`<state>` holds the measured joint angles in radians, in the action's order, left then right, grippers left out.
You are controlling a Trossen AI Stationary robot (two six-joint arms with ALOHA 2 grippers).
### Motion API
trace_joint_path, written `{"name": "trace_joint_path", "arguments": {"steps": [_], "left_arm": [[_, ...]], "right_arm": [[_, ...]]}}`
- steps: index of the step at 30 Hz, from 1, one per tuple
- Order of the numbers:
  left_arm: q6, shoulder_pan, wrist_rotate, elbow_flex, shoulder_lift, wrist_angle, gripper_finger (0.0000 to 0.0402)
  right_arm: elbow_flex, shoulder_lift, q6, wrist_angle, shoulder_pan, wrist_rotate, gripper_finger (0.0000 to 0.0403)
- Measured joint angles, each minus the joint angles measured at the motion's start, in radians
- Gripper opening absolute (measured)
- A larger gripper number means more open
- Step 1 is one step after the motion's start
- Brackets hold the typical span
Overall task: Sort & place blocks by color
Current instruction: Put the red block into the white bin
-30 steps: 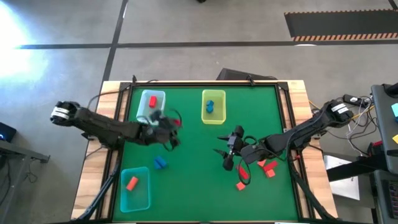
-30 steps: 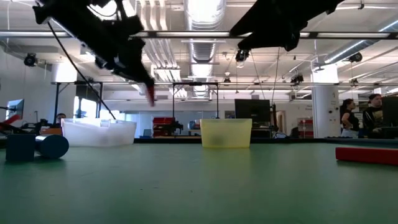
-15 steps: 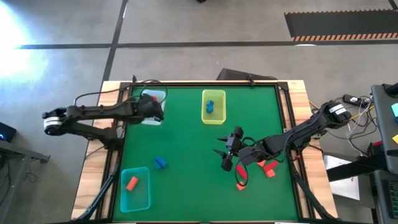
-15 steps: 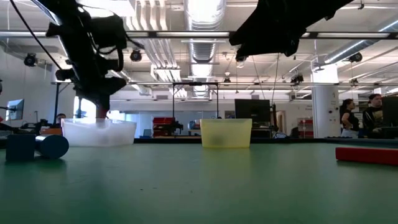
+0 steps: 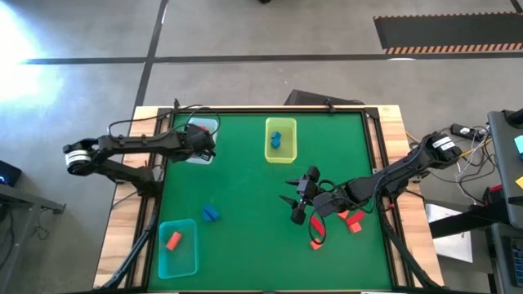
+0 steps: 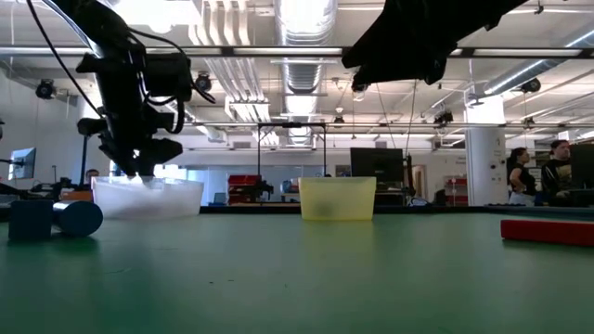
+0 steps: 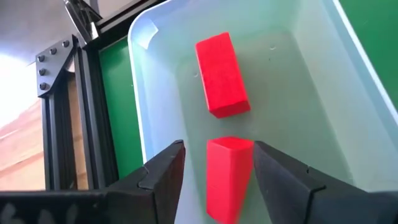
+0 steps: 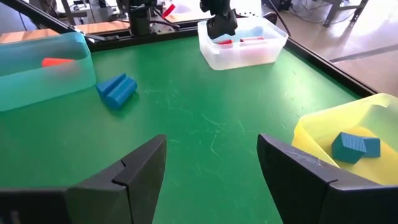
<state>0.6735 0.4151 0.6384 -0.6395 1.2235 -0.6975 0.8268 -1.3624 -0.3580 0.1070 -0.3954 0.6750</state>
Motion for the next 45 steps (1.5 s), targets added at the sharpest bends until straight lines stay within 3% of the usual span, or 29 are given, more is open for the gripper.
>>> {"name": "trace_joint_path", "arguments": {"steps": [9, 18, 31, 37, 45], "left_arm": [[0.001, -0.066, -0.053, -0.036, -0.063, 0.002, 0.0175], [-0.001, -0.356, -0.059, -0.054, -0.134, 0.161, 0.0175], [-0.151, -0.689, -0.057, -0.038, -0.117, 0.582, 0.0176], [-0.22, -0.744, -0.056, -0.023, -0.093, 0.725, 0.0176], [-0.227, -0.745, -0.056, -0.019, -0.087, 0.741, 0.0176]], "right_arm": [[0.0, 0.0, -0.011, 0.0, -0.007, -0.001, 0.0238], [0.0, 0.0, -0.042, -0.002, -0.013, -0.005, 0.0233], [0.0, 0.0, -0.197, -0.006, -0.032, -0.266, 0.0219], [0.014, -0.001, -0.294, -0.039, -0.074, -0.324, 0.0219], [0.103, -0.001, -0.385, -0.174, -0.146, -0.328, 0.0219]]}}
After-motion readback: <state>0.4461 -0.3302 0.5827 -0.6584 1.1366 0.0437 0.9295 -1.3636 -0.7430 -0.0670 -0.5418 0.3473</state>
